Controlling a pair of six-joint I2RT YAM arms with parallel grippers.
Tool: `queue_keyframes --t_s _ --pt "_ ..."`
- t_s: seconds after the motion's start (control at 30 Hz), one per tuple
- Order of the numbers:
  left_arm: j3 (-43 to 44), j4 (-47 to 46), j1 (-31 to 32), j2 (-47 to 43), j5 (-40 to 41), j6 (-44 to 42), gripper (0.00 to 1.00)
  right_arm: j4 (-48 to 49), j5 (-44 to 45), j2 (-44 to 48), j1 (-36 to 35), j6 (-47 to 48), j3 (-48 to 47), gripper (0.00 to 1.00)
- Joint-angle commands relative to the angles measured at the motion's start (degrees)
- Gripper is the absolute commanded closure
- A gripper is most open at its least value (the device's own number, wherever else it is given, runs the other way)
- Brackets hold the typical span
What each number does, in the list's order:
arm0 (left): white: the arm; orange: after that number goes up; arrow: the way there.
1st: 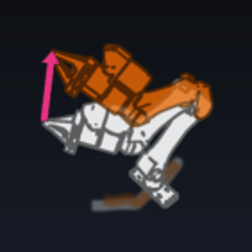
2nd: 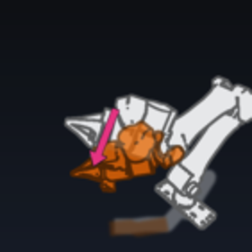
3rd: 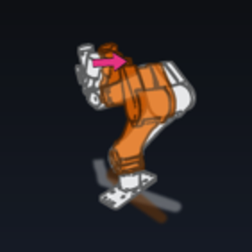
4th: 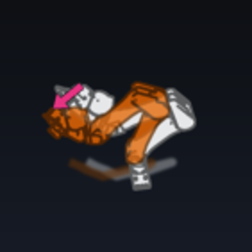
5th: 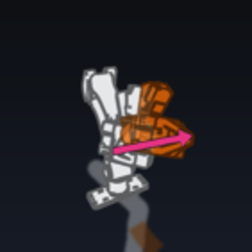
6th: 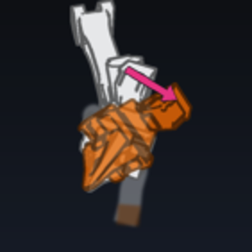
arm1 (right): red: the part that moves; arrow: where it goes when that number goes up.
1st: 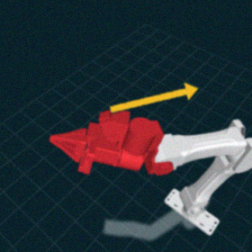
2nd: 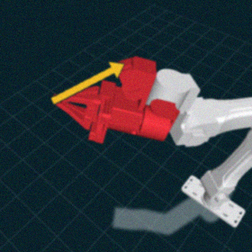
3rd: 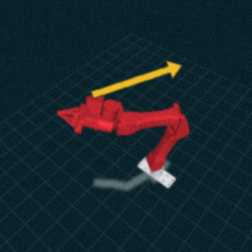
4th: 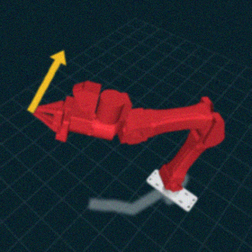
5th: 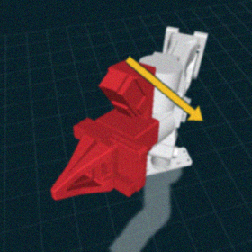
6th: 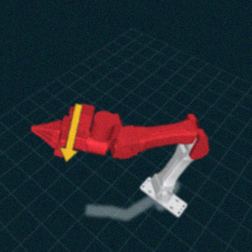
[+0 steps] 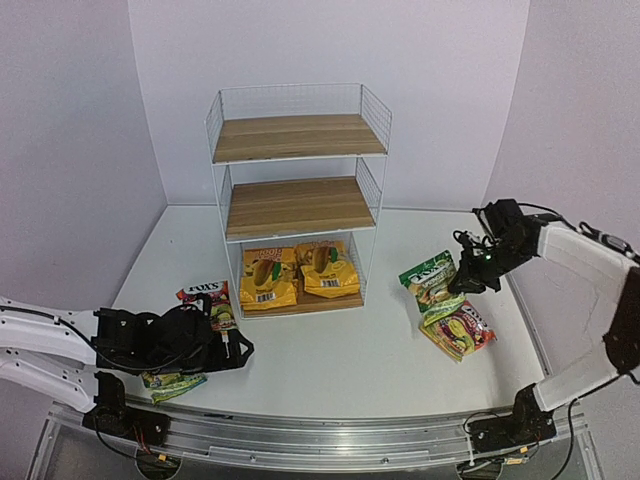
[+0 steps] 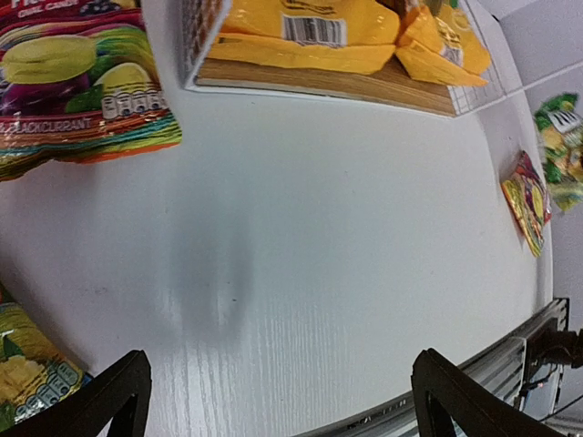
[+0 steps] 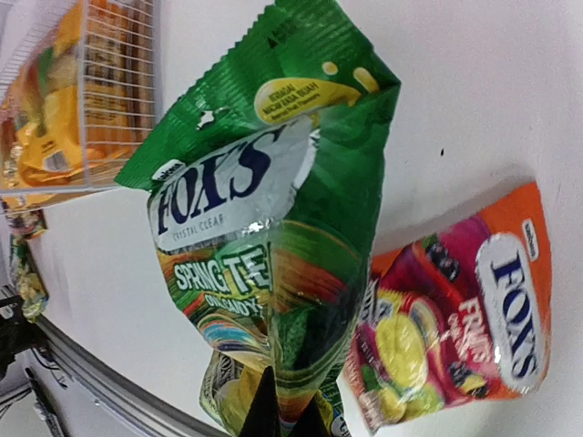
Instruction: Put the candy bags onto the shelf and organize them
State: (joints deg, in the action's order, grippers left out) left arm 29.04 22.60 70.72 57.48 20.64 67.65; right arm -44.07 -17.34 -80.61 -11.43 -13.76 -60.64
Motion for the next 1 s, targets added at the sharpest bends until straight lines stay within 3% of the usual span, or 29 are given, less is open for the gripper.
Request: queue_keyframes --t_s 0.0,0.2,0.37,0.6,0.97 --pt "6.6 12.2 0.1 1.5 6.4 9.6 0.00 1.1 -8.3 15.3 -5.7 -16.8 5.2 1.00" --pt "9.2 15.6 -2.3 2.1 8.0 11.0 0.00 3.6 -5.2 28.2 -17.0 -33.6 5.6 1.00" --pt "9.0 8.0 -15.3 4.4 -1.2 1.4 0.00 8.8 1.0 28.3 -26.4 -39.5 1.3 1.00" --pt "11.5 8.3 -18.1 2.9 1.0 -2.0 0.00 15.0 17.8 11.3 -43.3 -38.8 -12.4 1.00" --pt "13.0 15.4 -18.3 -5.8 1.7 -3.9 0.01 21.2 32.5 -11.7 -49.5 -36.8 -34.7 1.00"
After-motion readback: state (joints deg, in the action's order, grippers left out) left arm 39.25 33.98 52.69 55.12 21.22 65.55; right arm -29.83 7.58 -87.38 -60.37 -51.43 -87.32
